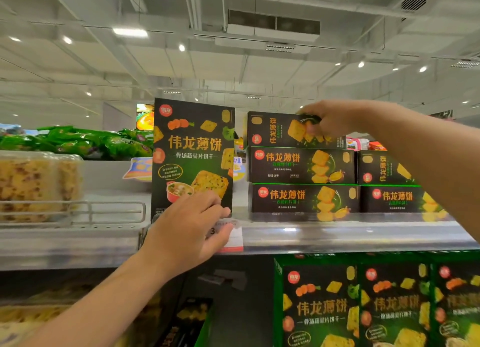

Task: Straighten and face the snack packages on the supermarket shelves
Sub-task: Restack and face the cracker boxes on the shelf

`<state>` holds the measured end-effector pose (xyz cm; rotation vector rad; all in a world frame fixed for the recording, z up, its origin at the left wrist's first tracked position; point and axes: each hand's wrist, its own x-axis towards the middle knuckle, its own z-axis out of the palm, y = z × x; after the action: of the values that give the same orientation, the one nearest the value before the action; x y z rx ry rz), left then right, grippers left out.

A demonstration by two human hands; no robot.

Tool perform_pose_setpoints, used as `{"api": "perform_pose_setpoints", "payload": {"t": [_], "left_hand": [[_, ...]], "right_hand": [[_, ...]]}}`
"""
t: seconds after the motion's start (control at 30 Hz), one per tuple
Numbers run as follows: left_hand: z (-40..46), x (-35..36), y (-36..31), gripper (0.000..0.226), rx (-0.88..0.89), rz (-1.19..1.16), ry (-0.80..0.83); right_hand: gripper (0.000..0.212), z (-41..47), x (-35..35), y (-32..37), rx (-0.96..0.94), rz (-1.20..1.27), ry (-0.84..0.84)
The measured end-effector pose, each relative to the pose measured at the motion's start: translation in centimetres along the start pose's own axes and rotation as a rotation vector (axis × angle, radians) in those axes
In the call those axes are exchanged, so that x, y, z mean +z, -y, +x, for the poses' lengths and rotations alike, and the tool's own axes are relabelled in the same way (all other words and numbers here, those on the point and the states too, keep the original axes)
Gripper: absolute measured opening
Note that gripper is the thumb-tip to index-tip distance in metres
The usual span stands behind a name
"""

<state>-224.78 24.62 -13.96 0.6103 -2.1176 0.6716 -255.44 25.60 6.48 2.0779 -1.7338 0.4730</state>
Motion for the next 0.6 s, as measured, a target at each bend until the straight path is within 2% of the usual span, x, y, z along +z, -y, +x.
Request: {"api": "perform_pose_setpoints", "payload": {"t": [0.2, 0.37, 0.4, 0.47, 0.53, 0.57, 0.6], "left_hand": [[-0.1, -0.3, -0.1, 0.038, -0.003, -0.001, 0.013], [-0.3, -0.3, -0.1, 0.038, 0.005, 0.011, 0.003], [-0.4, -0.4, -0.1, 0.038, 0.011, 0.01, 0.0], [-0.4, -0.4, 0.0, 0.036, 0.039, 0.009, -0.014], [-0.8, -0.4, 0.3, 0.032, 0.073, 0.027, -0.033], [-1.1, -0.4, 0.5, 0.032, 0.083, 0.05, -0.041], [-1.7, -0.5, 0.8, 0.033, 0.089, 0.094, -0.051]], "right_hand": [[0.029, -0.8, -0.3, 0.7, 0.028, 0.007, -0.004], [0.055, -2.1, -0.5, 1.7, 0.107, 0.043, 0.001], [0.059, -2.6, -0.4, 2.2, 0.1, 0.06, -0.067], [0.055, -4.4, 0.4, 4.0, -0.022, 0.127, -0.331], [0.04, -7.3, 2.6, 7.2, -0.286, 0.176, -0.649], [0.033, -9.0, 4.2, 9.1, -0.418, 0.182, -0.74], [0.028, -10.7, 6.4, 10.9, -0.545, 0.196, -0.763]]}}
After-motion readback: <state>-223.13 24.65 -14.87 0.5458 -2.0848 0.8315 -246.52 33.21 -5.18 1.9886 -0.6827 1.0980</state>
